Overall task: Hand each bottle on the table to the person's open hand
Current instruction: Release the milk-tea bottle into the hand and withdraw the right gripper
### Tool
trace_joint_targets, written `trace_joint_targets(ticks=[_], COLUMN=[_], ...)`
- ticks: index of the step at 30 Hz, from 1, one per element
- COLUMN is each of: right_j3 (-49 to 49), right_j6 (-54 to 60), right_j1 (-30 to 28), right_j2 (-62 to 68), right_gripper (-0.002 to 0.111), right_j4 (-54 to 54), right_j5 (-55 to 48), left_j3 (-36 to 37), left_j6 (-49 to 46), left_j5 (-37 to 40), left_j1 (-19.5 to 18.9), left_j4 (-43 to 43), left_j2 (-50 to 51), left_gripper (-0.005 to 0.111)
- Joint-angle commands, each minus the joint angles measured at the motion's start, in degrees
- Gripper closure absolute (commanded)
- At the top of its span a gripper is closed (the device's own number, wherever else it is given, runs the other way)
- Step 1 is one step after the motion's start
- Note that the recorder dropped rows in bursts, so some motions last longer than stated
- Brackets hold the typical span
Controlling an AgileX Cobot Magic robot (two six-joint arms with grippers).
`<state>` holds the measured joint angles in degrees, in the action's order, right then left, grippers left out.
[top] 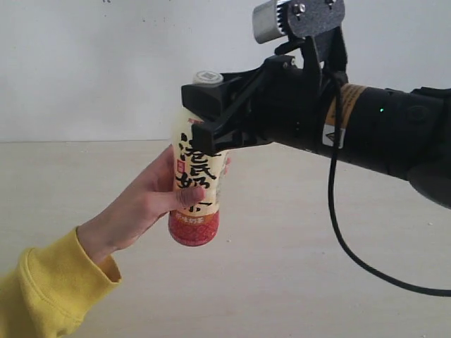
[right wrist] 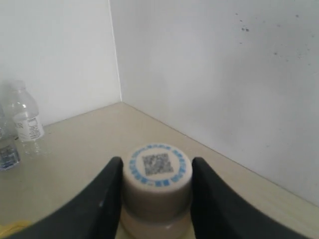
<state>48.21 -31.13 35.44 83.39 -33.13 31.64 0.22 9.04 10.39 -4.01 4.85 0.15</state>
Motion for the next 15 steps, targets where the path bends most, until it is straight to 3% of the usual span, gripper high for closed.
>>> trace_joint_targets(ticks=[1,4,6,10,12,15], right_j3=[0.6,0.6,0.6,0.6,0.6,0.5], right_j6=[-0.4,0.3,2.8,4.0,9.4,22.2], right_j1=[1.1,1.0,1.0,1.0,1.0,1.0], right_j2=[0.8,0.3,-0.7,-3.5,-5.5,-9.7], right_gripper=[0.109,0.105,0.090,0.033,0.034,0.046], right_j4=[0.1,2.8,4.0,12.1,19.6,27.2], right_j5=[2.3,1.7,0.2,-7.3,-11.9,-15.4], left_j3=[-0.2,-0.2,-0.2,-0.2,-0.2,-0.2], left_j6=[0.2,0.2,0.2,0.2,0.2,0.2], left_j5=[-0.1,-0.1,-0.1,-0.1,-0.1,-0.1], left_j1=[-0.2,-0.2,-0.2,-0.2,-0.2,-0.2], left_j4=[0.1,0.1,0.1,0.1,0.1,0.1], left_j2=[-0.2,-0.2,-0.2,-0.2,-0.2,-0.2], left_gripper=[0.103,0.103,0.103,0.103,0.103,0.103])
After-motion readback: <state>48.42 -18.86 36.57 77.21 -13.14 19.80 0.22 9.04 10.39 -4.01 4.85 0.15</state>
